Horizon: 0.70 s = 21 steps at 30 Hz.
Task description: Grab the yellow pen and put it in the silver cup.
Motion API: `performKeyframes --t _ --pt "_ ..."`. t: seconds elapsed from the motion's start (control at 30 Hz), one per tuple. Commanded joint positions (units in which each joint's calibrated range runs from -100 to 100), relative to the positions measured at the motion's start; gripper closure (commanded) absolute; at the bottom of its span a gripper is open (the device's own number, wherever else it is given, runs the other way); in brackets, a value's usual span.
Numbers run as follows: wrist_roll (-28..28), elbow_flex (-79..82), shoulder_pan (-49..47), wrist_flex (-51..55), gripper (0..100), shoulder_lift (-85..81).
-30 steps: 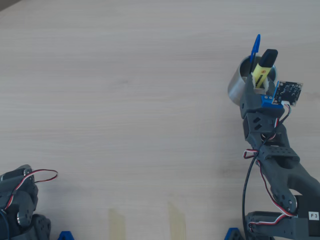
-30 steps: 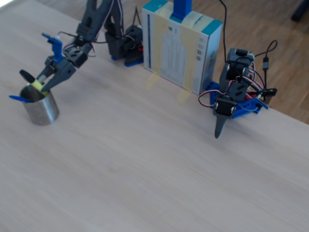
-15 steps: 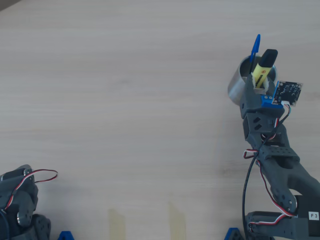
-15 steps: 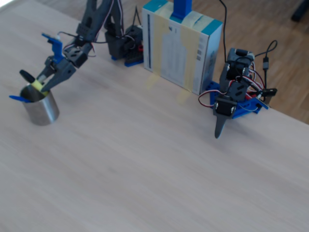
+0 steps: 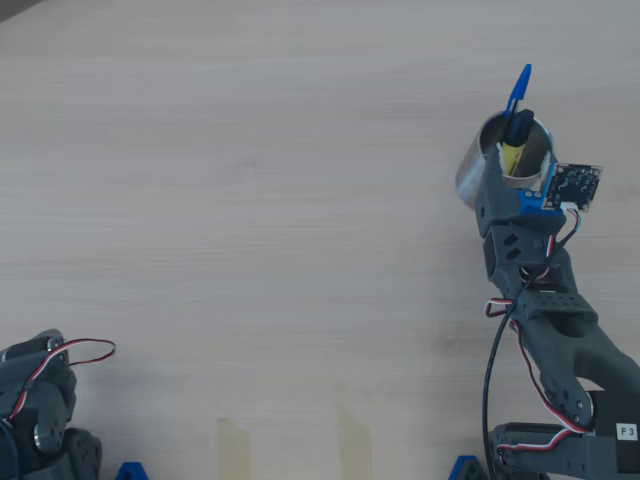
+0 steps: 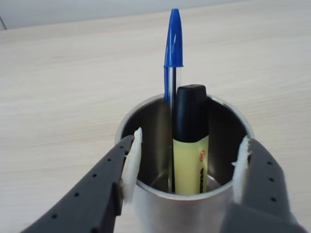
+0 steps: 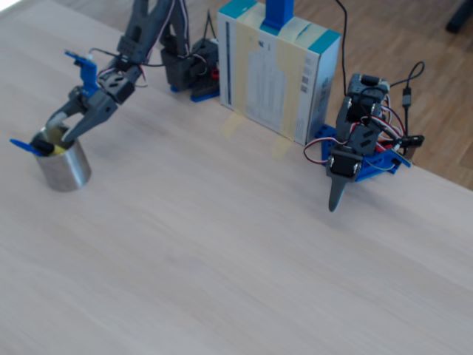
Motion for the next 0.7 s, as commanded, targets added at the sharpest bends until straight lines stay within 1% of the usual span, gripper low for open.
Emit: performKeyframes --t 0.0,0.03,0.17,0.4,0.67 --pt "-0.29 -2.77 0.13 -0.15 58 -1.36" --pt "-0.35 -2.95 0.13 -0.23 56 -1.45" --pt "-0.35 -3.04 0.13 0.20 55 -2.94" --pt "-0.35 -4.04 -0.05 9.64 54 -6.77" --pt "-0.40 -5.94 -0.74 10.84 54 -7.10"
